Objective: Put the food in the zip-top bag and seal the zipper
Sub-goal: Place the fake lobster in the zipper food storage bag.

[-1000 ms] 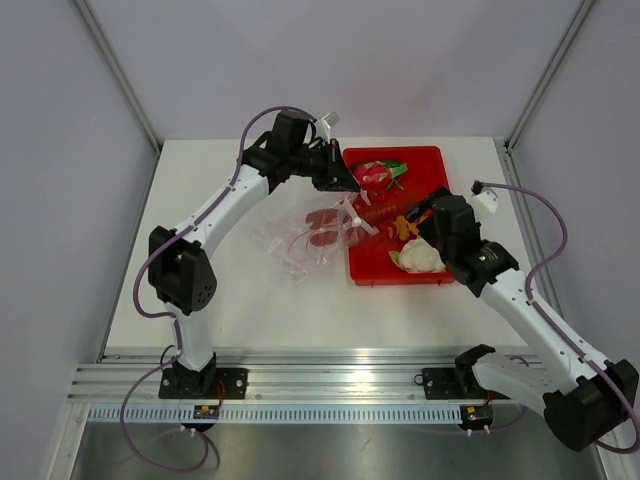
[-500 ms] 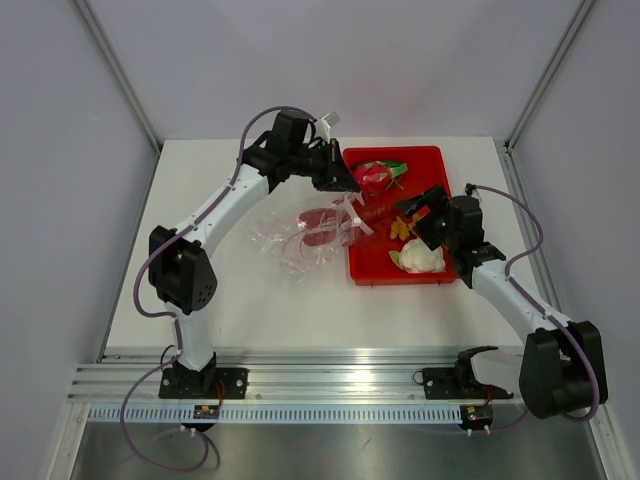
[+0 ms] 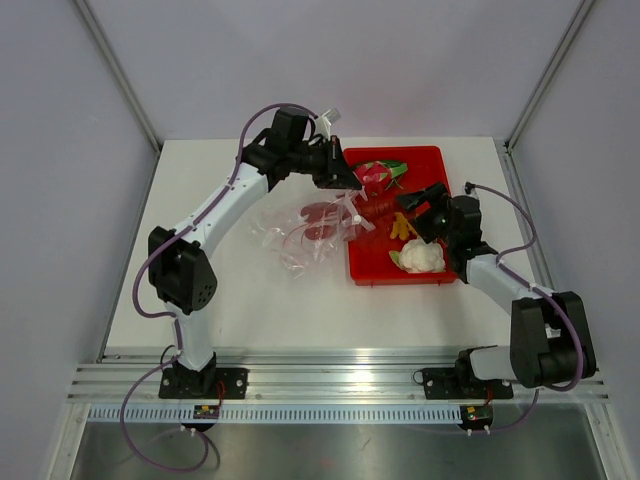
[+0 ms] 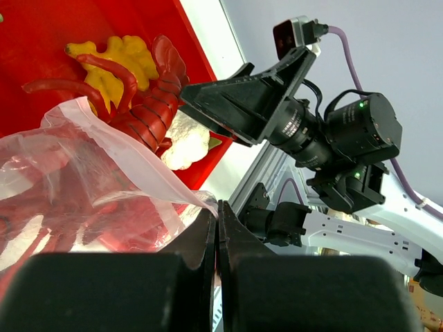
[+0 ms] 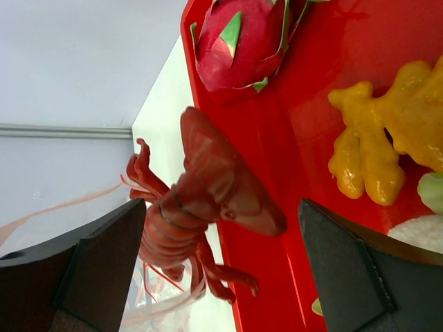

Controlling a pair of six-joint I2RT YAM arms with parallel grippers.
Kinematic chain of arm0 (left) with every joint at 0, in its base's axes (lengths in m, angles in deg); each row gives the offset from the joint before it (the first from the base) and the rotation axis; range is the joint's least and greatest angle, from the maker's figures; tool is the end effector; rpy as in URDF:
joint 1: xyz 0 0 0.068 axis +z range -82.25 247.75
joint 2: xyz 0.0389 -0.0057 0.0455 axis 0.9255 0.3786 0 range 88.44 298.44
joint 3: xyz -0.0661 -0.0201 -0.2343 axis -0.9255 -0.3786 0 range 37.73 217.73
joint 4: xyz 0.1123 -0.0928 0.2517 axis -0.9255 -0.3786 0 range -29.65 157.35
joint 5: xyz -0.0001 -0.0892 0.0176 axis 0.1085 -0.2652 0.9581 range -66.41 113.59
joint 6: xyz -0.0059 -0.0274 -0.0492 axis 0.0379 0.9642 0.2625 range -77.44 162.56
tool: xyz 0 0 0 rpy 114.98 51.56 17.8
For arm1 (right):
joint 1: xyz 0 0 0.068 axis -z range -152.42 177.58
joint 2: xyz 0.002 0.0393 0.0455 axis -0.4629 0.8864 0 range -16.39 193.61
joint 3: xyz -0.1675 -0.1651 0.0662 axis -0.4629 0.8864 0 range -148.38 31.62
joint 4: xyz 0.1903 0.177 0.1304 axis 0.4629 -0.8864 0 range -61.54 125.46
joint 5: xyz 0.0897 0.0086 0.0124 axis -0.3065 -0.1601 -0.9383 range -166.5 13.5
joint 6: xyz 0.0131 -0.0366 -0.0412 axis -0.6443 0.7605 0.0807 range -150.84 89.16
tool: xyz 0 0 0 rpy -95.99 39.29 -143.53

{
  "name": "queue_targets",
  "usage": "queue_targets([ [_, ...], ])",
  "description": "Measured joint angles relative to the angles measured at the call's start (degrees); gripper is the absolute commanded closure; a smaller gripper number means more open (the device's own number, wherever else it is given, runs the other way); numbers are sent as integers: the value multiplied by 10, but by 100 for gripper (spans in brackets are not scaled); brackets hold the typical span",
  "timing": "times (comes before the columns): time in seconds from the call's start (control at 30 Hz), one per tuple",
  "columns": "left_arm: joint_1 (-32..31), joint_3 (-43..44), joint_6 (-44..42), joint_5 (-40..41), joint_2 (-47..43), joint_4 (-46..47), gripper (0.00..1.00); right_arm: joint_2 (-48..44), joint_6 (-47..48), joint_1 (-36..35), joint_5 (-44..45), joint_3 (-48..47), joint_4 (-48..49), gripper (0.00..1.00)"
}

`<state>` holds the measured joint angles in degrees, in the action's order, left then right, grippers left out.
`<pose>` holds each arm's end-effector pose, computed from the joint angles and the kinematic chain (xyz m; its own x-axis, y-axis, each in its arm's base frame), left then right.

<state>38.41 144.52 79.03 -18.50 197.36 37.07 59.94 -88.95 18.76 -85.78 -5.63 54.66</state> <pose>0.3893 -0.2492 0.3295 -0.8852 -0.0085 -0.4652 0.4112 0.4534 -0.7908 0.3183 0.0558 0.1754 -0.4332 0.7808 -0.4503 0.1262 0.5472 0.8274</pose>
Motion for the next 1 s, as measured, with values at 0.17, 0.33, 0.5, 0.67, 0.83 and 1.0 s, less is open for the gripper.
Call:
queue_targets([
  [0.17, 0, 0, 0, -3, 0, 0, 100, 32, -10, 4, -13, 0, 43, 28],
  [0.33, 0, 0, 0, -2, 0, -9, 100, 33, -18, 6, -15, 0, 66, 75],
  [0.5, 0, 0, -8, -6, 1, -21, 100, 16, -17, 6, -7, -1, 53, 100],
  [0.67, 0, -16, -28, -9, 1, -31, 100, -8, 3, 6, -3, -13, 18, 100],
  [0.83, 0, -31, -61, -8, 1, -51, 100, -40, 12, 6, 17, -40, -60, 100],
  [1.0, 0, -24, -94, -13, 5, -76, 100, -65, 11, 3, 62, -135, -186, 100],
])
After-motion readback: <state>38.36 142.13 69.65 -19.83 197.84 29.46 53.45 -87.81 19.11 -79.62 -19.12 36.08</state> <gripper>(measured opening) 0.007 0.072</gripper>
